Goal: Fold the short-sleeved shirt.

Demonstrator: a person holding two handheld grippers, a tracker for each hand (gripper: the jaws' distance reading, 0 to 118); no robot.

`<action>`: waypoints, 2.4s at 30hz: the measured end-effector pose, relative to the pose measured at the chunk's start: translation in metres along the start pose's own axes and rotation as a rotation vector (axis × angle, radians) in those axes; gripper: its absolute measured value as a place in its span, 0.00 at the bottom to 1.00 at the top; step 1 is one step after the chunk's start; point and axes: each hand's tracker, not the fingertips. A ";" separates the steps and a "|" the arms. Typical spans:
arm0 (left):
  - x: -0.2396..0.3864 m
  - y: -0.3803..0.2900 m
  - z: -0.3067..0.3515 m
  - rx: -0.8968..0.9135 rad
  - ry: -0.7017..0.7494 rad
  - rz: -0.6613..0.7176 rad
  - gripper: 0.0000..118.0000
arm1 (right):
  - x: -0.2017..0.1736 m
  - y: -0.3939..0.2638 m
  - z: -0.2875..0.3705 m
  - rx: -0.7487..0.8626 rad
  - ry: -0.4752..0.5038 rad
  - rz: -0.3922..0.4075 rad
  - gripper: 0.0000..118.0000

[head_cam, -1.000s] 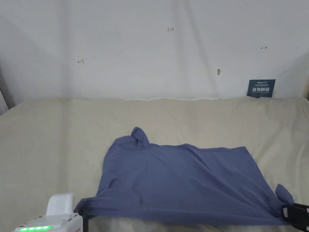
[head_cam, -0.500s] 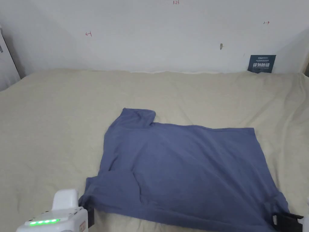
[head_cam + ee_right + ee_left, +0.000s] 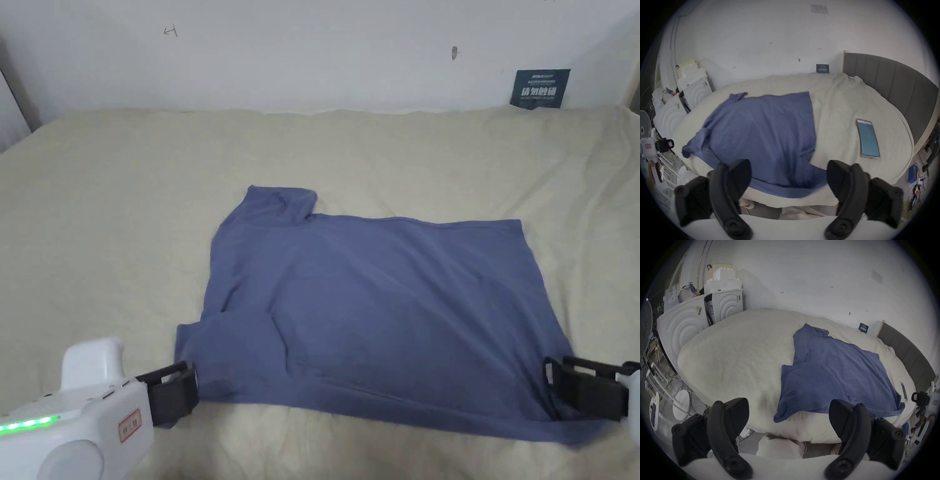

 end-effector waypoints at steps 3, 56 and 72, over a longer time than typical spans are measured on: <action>-0.007 -0.007 -0.006 -0.035 -0.042 0.042 0.71 | -0.015 0.004 -0.002 -0.040 0.031 -0.002 0.14; -0.003 -0.010 -0.074 -0.204 -0.051 -0.117 0.06 | 0.043 -0.025 -0.040 -0.198 -0.088 -0.117 0.96; -0.006 -0.007 -0.070 -0.215 -0.050 -0.113 0.06 | 0.052 -0.030 -0.069 -0.277 -0.114 -0.109 0.06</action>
